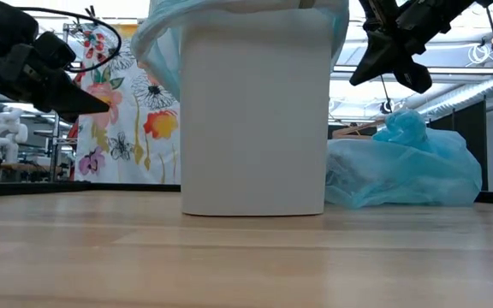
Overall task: Place trash/remove bag and relplace
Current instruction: Return to Home Position
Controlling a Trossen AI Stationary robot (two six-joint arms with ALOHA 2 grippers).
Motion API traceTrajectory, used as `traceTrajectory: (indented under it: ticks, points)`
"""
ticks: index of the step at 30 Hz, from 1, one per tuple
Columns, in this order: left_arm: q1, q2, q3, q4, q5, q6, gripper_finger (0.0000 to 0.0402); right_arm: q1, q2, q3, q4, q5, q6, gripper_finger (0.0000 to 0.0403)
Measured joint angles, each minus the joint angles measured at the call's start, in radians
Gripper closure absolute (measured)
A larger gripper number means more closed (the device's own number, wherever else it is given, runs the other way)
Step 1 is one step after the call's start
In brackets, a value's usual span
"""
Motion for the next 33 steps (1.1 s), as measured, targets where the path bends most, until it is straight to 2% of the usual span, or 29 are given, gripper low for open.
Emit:
traceTrajectory:
  ticks: [10,23,26,29,33]
  points:
    - [0.000,0.000,0.000,-0.001,-0.003,-0.001,0.0374,0.000,0.000,0.000,-0.026,-0.001,-0.109,0.0403]
    - [0.000,0.000,0.000,-0.001,-0.003,-0.001,0.0374,0.000,0.000,0.000,-0.029,-0.010,-0.050,0.0403]
    - [0.000,0.000,0.000,-0.001,-0.003,-0.001,0.0374,0.000,0.000,0.000,-0.032,-0.066,-0.061,0.0403]
    - [0.000,0.000,0.000,-0.001,-0.003,0.000,0.0374,0.000,0.000,0.000,-0.005,-0.177,-0.039,0.0403]
    - [0.000,0.000,0.000,-0.001,-0.003,0.000,0.0374,0.023,-0.046,-0.001,0.163,-0.237,-0.206,0.0403]
